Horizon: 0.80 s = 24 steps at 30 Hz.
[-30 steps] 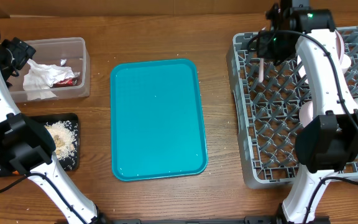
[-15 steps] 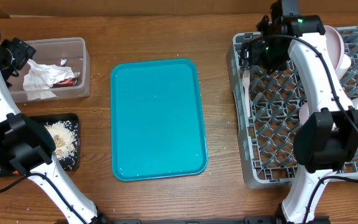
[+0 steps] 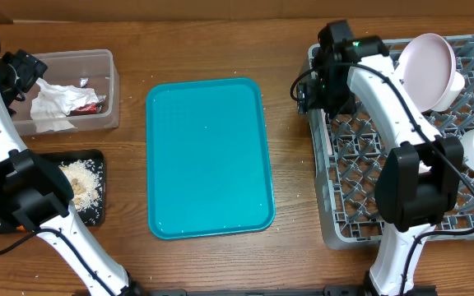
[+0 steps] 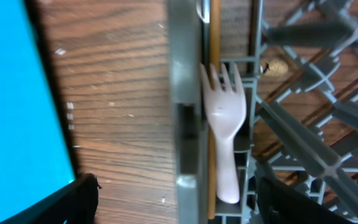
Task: Sort waste into correct bins and load items into the dishwasher rack
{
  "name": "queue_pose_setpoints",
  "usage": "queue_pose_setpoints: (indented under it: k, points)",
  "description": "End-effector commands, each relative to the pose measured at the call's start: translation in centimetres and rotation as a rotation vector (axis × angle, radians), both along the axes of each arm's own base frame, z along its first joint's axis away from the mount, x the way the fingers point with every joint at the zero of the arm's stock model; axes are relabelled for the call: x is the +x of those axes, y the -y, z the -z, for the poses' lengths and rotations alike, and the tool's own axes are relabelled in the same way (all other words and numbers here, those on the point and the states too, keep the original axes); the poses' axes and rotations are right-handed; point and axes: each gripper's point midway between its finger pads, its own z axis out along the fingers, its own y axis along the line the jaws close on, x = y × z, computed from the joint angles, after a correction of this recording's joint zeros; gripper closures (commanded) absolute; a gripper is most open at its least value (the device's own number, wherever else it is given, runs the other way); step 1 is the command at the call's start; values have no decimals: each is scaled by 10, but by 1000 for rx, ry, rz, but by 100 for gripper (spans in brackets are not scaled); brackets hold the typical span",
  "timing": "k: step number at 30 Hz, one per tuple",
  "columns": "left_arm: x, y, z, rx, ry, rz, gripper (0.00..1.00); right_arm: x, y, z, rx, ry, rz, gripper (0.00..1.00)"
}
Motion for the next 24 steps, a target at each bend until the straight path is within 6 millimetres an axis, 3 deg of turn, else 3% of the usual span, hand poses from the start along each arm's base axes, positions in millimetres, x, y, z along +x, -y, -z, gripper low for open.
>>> queue_pose_setpoints:
  k: [1, 6, 9, 22, 24]
  points:
    - [0, 2, -5, 15, 4, -1, 0, -4, 7, 8, -26, -15, 25, 25]
    - [0, 2, -5, 15, 4, -1, 0, -9, 3, 8, 0, -36, 25, 62]
    - [0, 2, -5, 15, 4, -1, 0, -13, -3, 7, 37, -54, 22, 77]
    - [0, 2, -5, 15, 4, -1, 0, -23, -3, 8, 39, -99, 45, 84]
    - [0, 2, -6, 15, 5, -1, 0, -24, -7, 7, 64, -105, 42, 89]
